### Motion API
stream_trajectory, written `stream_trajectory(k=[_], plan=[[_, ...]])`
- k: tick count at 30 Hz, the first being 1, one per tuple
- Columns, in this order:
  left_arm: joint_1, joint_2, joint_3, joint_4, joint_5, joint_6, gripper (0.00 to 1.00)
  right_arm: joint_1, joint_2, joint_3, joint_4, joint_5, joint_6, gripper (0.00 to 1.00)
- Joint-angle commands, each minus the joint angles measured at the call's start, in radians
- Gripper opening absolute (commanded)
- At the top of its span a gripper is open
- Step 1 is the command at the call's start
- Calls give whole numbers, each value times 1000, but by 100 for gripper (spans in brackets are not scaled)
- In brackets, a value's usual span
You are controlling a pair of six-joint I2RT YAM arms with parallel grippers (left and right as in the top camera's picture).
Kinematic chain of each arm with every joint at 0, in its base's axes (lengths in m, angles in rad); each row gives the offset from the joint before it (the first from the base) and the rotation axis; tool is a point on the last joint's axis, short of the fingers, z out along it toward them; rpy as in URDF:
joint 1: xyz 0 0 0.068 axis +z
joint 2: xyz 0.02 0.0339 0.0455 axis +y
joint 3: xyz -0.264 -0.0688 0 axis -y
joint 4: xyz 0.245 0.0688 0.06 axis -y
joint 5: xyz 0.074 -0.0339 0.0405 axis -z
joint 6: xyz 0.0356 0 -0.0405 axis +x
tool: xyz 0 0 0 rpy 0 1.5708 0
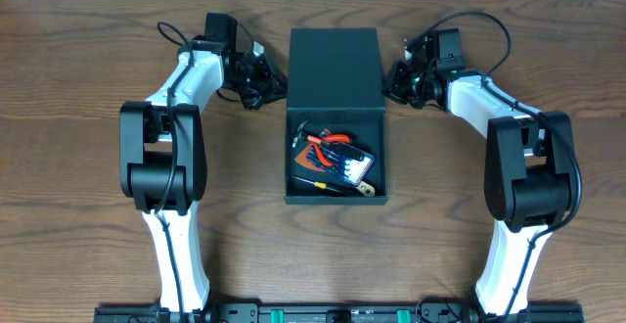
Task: Pack container
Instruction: 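Push the box lid closed with both grippers from either side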
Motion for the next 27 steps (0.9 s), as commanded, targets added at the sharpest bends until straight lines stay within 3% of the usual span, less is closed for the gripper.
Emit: stream_trajectory(k=[1, 18, 27], plan=[[-21, -23, 30, -20, 76, 89, 6, 19, -38, 19, 7, -84, -95, 1], [-21, -145, 34, -21, 69, 204, 6, 21, -203, 19, 1, -85, -206, 1], [-2, -262, 34, -103, 67, 266, 6, 21, -297, 19, -122, -85, -256, 1]])
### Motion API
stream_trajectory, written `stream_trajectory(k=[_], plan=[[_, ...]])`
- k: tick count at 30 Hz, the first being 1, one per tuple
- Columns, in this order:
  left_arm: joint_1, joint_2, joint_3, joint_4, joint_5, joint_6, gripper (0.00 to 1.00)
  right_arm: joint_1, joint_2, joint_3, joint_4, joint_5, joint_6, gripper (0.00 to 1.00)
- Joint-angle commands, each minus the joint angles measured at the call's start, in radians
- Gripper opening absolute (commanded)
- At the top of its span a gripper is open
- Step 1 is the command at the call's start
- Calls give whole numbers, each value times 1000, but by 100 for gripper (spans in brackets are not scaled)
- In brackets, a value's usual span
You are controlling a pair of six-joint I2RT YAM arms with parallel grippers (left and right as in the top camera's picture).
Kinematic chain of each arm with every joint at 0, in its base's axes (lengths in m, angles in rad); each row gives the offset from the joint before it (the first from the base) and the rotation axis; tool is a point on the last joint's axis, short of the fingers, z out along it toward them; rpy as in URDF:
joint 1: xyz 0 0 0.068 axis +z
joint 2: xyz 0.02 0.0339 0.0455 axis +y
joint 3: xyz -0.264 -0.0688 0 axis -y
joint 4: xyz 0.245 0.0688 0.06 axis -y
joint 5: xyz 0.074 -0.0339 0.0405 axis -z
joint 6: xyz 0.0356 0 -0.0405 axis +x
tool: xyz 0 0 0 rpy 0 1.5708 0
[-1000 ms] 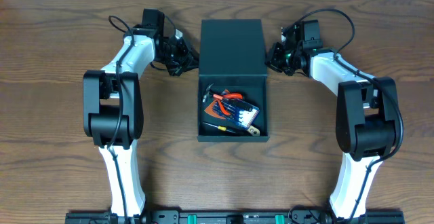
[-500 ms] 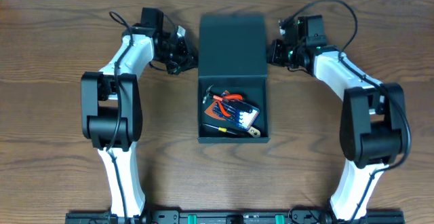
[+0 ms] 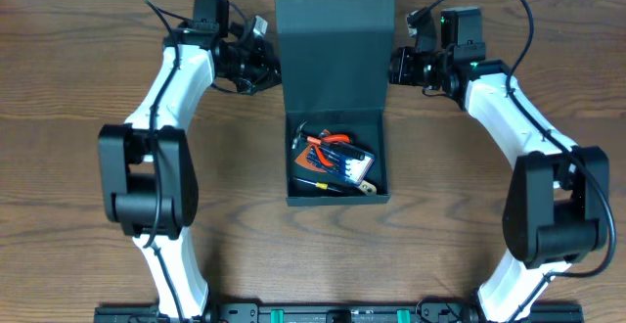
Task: Pack container
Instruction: 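Push the box lid closed with both grippers from either side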
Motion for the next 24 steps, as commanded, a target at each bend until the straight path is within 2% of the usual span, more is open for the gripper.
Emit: stream_trajectory(k=[1, 11, 18, 24], plan=[[4, -76, 33, -45, 37, 62, 6, 19, -80, 19, -49, -48, -52, 1], [6, -192, 33, -320, 34, 241, 6, 37, -246, 19, -338, -30, -158, 1], [6, -243, 33, -516, -161, 335, 6, 64, -353, 19, -509, 89, -178, 1], [6, -255, 33, -555, -234, 335, 6, 70, -407, 19, -619, 174, -189, 1]])
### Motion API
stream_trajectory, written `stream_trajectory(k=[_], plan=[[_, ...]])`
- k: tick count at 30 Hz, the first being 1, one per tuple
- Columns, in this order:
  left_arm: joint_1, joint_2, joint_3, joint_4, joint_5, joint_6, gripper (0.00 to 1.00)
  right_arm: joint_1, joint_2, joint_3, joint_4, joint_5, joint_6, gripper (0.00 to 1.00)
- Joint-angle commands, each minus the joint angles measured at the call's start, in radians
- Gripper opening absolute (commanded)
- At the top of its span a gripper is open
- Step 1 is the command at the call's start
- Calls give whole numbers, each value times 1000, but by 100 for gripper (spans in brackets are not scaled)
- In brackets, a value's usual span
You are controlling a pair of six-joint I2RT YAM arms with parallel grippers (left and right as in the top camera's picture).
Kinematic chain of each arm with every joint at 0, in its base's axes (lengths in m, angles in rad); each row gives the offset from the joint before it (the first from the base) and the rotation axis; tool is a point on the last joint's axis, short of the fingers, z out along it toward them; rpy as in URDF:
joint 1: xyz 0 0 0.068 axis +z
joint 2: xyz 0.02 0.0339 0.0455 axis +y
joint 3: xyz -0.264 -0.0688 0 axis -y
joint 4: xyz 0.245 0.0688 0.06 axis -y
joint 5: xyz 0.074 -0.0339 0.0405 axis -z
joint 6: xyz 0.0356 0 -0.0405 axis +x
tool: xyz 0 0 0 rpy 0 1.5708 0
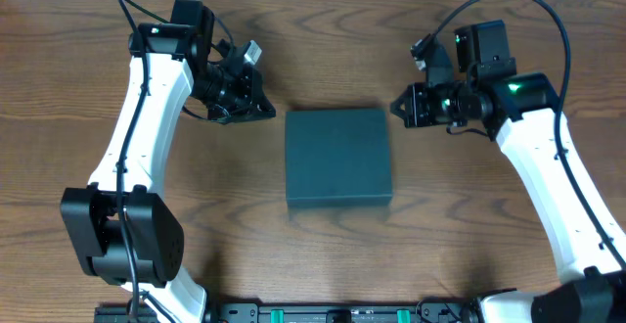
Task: Pack container
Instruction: 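Push the box lid closed with both grippers from either side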
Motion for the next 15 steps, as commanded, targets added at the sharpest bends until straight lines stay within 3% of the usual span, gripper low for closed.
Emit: stream_trajectory(k=[1, 2, 3, 4, 5, 6, 7, 11, 15], plan=[[4, -19, 24, -8, -73, 35, 6, 8, -39, 14, -30, 66, -37, 1], [4, -19, 24, -7, -73, 35, 12, 8, -44, 14, -38, 66, -47, 1], [4, -19, 24, -5, -73, 35, 25, 8, -48, 14, -43, 71, -48, 8], [4, -19, 24, -4, -73, 35, 43, 8, -50, 14, -43, 73, -48, 31], [4, -19, 24, -4, -73, 35, 65, 8, -51, 14, -42, 73, -48, 68], [4, -19, 24, -5, -73, 34, 91, 8, -51, 14, -40, 73, -42, 99], [4, -19, 24, -5, -73, 29, 99, 7, -51, 14, -38, 73, -34, 99], [4, -19, 24, -20, -72, 21, 99, 5, -53, 14, -35, 72, 37, 99], [4, -34, 24, -29, -64, 5, 99, 6, -66, 14, -26, 67, -52, 99]])
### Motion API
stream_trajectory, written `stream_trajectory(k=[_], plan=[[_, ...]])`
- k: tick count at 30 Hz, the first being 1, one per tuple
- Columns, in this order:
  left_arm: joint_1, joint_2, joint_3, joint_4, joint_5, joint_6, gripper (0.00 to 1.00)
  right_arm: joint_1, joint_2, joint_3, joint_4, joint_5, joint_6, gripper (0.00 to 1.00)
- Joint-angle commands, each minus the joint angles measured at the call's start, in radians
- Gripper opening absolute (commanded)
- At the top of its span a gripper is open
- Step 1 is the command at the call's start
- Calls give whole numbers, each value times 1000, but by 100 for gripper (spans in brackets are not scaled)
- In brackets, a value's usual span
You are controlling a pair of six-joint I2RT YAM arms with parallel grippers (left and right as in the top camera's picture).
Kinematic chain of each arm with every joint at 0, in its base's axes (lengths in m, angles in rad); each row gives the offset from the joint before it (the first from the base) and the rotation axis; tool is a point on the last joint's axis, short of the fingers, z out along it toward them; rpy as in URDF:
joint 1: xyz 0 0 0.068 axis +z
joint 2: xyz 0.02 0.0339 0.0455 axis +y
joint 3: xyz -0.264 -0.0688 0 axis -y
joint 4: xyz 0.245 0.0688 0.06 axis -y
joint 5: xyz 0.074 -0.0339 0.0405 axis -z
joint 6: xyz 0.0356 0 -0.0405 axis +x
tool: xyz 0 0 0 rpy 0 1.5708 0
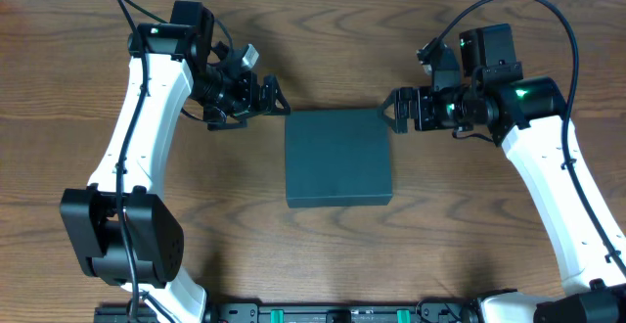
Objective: Pack container
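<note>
A dark green box (338, 158) lies in the middle of the table with its lid down, so its contents are hidden. My left gripper (275, 101) hovers just off the box's far left corner, fingers spread open and empty. My right gripper (395, 110) is at the far right corner, also open with nothing held. Neither gripper touches the box as far as the overhead view shows.
The brown wooden table (88, 88) surrounds the box. Both white arms reach in from the near edge, the left arm (137, 117) on the left side and the right arm (548, 166) on the right.
Both grippers have spread their fingers wider and sit slightly closer to the box's far corners. The box stays closed and has not moved.
The box stood open with tools inside, its lid laid flat behind, and both grippers at the lid's sides. Then the lid stood raised between them. Then the lid was down and the grippers were apart from the box; now both are open beside it.
</note>
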Motion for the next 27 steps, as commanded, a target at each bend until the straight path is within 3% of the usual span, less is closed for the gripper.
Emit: stream_trajectory(k=[1, 7, 12, 20, 27], plan=[[4, -42, 24, -12, -4, -4, 99, 5, -43, 14, -9, 3, -86, 99], [4, -211, 24, -32, -10, 34, 99, 6, -177, 14, -125, 3, -274, 99], [4, -449, 24, -48, -81, 33, 99, 5, -404, 14, -213, 13, -385, 99], [4, -805, -5, -152, -163, 33, 99, 6, -789, 14, -347, 98, -439, 99], [4, -1096, -108, -183, -162, -2, 99, 5, -1018, 13, -509, 122, -416, 99]])
